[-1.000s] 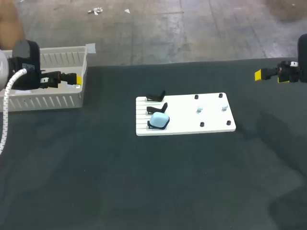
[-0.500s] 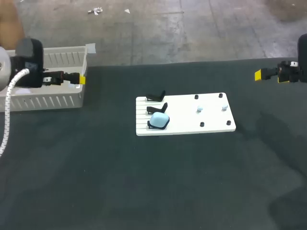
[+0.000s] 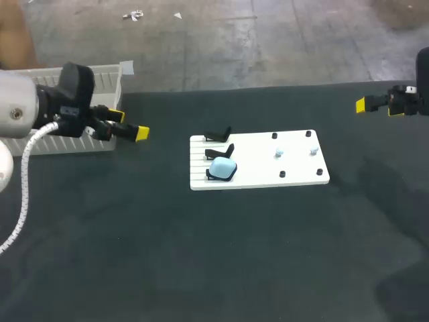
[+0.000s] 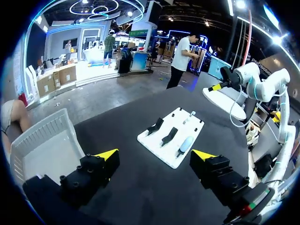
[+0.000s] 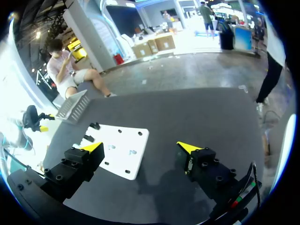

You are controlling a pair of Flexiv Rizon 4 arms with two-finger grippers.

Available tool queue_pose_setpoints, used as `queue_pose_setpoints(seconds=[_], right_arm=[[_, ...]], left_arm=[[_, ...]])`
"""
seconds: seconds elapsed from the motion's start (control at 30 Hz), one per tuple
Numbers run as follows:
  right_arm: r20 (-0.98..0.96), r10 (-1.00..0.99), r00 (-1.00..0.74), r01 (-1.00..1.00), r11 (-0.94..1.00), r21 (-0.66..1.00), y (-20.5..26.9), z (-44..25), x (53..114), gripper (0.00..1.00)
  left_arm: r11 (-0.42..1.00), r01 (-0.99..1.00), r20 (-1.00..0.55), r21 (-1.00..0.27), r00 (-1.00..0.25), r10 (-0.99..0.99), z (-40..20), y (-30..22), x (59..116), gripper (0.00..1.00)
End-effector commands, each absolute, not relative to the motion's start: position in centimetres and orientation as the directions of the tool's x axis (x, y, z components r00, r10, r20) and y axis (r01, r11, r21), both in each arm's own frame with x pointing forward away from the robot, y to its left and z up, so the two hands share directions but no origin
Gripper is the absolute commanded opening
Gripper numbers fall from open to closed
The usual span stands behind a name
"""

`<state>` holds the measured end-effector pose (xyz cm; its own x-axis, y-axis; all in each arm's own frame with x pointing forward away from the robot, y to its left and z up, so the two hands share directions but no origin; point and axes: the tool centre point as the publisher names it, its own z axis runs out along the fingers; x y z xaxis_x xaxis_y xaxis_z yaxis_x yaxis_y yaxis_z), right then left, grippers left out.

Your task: Pick up each earbud case from the left stands, insert the matching earbuds, close the lid, and place the case in the box.

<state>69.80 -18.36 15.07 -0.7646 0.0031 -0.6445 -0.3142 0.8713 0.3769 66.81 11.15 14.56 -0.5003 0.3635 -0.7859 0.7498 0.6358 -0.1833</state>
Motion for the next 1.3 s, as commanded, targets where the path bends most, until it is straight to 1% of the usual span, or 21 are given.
queue_pose_setpoints(seconds=[0.03,0.27,0.43,0.5,1.07,1.17,1.2,1.3], right_arm=[[-0.645,0.002,-0.765,-0.316,0.870,0.378,-18.4,15.0,69.9,1.00],[-0.645,0.002,-0.765,-0.316,0.870,0.378,-18.4,15.0,69.9,1.00],[-0.645,0.002,-0.765,-0.316,0.870,0.378,-18.4,15.0,69.9,1.00],[-0.645,0.002,-0.765,-0.316,0.870,0.378,-18.4,15.0,69.9,1.00],[-0.645,0.002,-0.765,-0.316,0.870,0.378,-18.4,15.0,69.9,1.00],[-0.645,0.002,-0.765,-0.316,0.870,0.378,-18.4,15.0,69.9,1.00],[-0.645,0.002,-0.765,-0.316,0.870,0.378,-18.4,15.0,69.9,1.00],[-0.645,0.002,-0.765,-0.316,0.870,0.378,-18.4,15.0,69.9,1.00]], left_arm=[[0.197,0.979,-0.937,-0.050,-0.114,0.330,14.0,10.7,66.6,1.00],[0.104,0.994,-0.935,0.021,-0.017,0.355,14.2,9.4,64.7,1.00],[0.078,0.995,-0.920,0.062,0.027,0.391,13.9,8.5,63.6,1.00],[0.110,0.992,-0.909,0.055,0.004,0.416,13.9,8.0,63.5,1.00],[0.110,0.992,-0.909,0.055,0.004,0.416,13.9,8.0,63.5,1.00],[0.166,0.986,-0.885,0.022,-0.058,0.462,12.8,7.0,63.1,1.00],[0.176,0.984,-0.875,0.030,-0.059,0.481,12.2,6.4,63.0,1.00],[0.162,0.987,-0.875,0.003,-0.076,0.478,11.0,5.2,62.9,1.00]])
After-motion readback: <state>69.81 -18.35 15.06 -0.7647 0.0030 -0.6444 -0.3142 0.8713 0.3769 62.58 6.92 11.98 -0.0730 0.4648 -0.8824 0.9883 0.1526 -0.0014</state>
